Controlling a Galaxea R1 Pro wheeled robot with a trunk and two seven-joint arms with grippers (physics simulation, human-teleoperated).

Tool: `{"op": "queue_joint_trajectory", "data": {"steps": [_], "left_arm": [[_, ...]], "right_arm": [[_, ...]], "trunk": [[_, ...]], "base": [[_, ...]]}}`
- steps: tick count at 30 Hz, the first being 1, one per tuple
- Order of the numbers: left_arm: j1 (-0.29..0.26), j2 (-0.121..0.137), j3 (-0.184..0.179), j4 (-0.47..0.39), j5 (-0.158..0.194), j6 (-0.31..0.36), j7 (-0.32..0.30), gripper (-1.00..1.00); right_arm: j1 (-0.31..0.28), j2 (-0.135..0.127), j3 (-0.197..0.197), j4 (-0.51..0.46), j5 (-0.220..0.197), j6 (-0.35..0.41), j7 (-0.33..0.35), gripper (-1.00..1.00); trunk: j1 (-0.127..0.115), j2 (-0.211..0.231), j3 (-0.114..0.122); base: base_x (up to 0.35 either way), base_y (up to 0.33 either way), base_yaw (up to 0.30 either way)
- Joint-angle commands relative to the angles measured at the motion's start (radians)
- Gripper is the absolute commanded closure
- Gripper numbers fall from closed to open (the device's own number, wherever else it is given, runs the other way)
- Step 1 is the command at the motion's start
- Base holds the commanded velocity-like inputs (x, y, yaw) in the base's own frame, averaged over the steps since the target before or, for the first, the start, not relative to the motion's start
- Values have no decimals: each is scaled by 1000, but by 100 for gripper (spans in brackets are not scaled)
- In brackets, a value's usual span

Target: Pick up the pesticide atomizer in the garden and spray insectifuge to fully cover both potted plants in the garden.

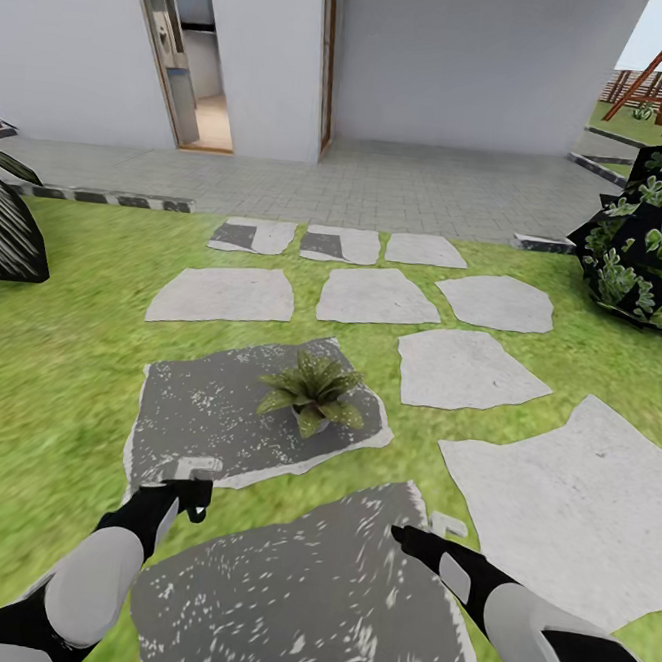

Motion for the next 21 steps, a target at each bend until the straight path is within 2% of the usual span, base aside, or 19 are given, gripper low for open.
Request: {"op": "queue_joint_trajectory", "data": {"steps": [1, 3, 4, 5, 6, 7, 10, 11, 12, 13, 15, 17, 21], "left_arm": [[-1, -1, 4, 8, -6, 5, -7, 100], [-1, 0, -32, 32, -1, 5, -5, 100], [-1, 0, -78, 41, 13, 5, -4, 100], [-1, -1, -162, 52, 63, 6, -2, 100], [-1, -2, -231, 57, 129, 7, 4, 100], [-1, -3, -304, 61, 222, 7, 17, 100], [-1, -5, -551, 66, 571, 7, 108, 100], [-1, -5, -675, 72, 723, 7, 176, 100], [-1, -4, -748, 78, 802, 6, 222, 100], [-1, -4, -805, 84, 863, 6, 260, 100], [-1, -4, -876, 92, 943, 5, 309, 100], [-1, -4, -896, 94, 969, 5, 324, 100], [-1, -2, -903, 93, 981, 5, 331, 100]], "right_arm": [[0, -1, -4, -1, -5, 5, 4, -100], [0, -1, -4, -1, -5, 5, 4, -100], [0, -1, -4, -1, -5, 4, 4, -100], [0, -1, -4, -1, -5, 5, 4, -100], [0, -1, -4, -1, -5, 5, 4, -100], [0, -1, -4, -1, -5, 5, 4, -100], [0, -2, -4, -1, -5, 5, 4, -100], [0, -2, -4, -1, -5, 5, 4, -100], [0, -2, -4, -1, -5, 5, 4, -100], [0, -2, -4, -1, -5, 5, 4, -100], [0, -1, -4, -1, -5, 4, 4, -100], [0, -1, -4, -1, -5, 5, 4, -100], [0, -1, -4, -1, -5, 5, 4, -100]], "trunk": [[0, 0, -1], [0, 0, -1], [0, 0, -1], [0, 0, -1], [0, 0, -1], [0, 0, -1], [0, 0, -1], [0, 0, -1], [0, 0, -1], [0, 0, -1], [0, 0, -1], [0, 0, -1], [0, 0, -1]], "base": [[0, 0, 0], [0, 0, 0], [0, 0, 0], [0, 0, 0], [0, 0, 0], [0, 0, 0], [0, 0, 0], [0, 0, 0], [0, 0, 0], [0, 0, 0], [0, 0, 0], [0, 0, 0], [0, 0, 0]]}}
